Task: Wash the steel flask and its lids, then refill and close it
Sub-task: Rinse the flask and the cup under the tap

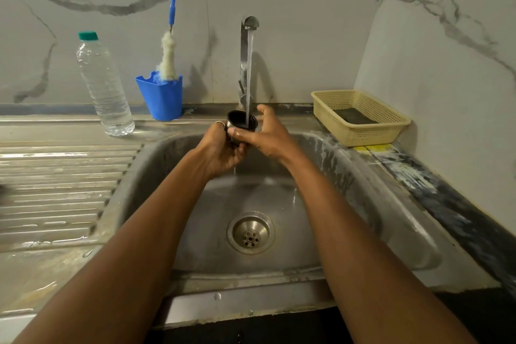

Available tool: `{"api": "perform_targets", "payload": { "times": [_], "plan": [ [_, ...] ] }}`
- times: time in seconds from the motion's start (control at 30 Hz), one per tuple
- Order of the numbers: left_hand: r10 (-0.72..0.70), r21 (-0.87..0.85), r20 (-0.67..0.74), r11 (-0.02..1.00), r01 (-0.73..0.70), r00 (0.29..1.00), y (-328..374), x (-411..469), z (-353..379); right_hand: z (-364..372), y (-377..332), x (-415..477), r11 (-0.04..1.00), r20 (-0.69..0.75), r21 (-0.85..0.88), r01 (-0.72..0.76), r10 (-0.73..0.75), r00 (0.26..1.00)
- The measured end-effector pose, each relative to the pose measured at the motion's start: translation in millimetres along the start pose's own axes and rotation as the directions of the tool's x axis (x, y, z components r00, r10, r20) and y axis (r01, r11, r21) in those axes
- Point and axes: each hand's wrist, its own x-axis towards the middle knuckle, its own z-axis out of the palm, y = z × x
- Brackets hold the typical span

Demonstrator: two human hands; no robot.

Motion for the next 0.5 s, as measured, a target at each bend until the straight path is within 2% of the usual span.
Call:
{"api": "perform_targets", "payload": {
  "times": [0.07, 0.17, 0.23, 0.3, 0.37, 0.5],
  "plan": [
    [-0.008, 0.003, 0.006, 1.000, 0.008, 1.000, 0, 0, -1, 2, 1, 0, 1.000, 0.053, 0.024, -0.021, 0.019, 0.998],
    [-0.020, 0.105, -0.011, 0.994, 0.021, 1.000, -2, 0, -4, -1, 0, 0, 1.000, 0.000, 0.001, 0.025, -0.025, 1.000],
    [-0.001, 0.176, -0.039, 0.984, 0.007, 0.999, -3, 1, -6, -3, 2, 0, 0.991, -0.061, -0.105, 0.079, -0.086, 0.994],
    [0.045, 0.178, -0.076, 0.984, -0.030, 0.996, -3, 4, -7, -3, 6, -1, 0.961, -0.117, -0.239, 0.137, -0.169, 0.979],
    [0.085, 0.173, -0.097, 0.983, -0.068, 0.992, -3, 9, -8, -2, 10, -1, 0.944, -0.129, -0.288, 0.164, -0.208, 0.970],
    [0.089, 0.171, -0.019, 0.982, -0.084, 0.996, -4, 14, -7, -2, 14, 3, 0.910, -0.154, -0.354, 0.215, -0.283, 0.947]
  ]
}}
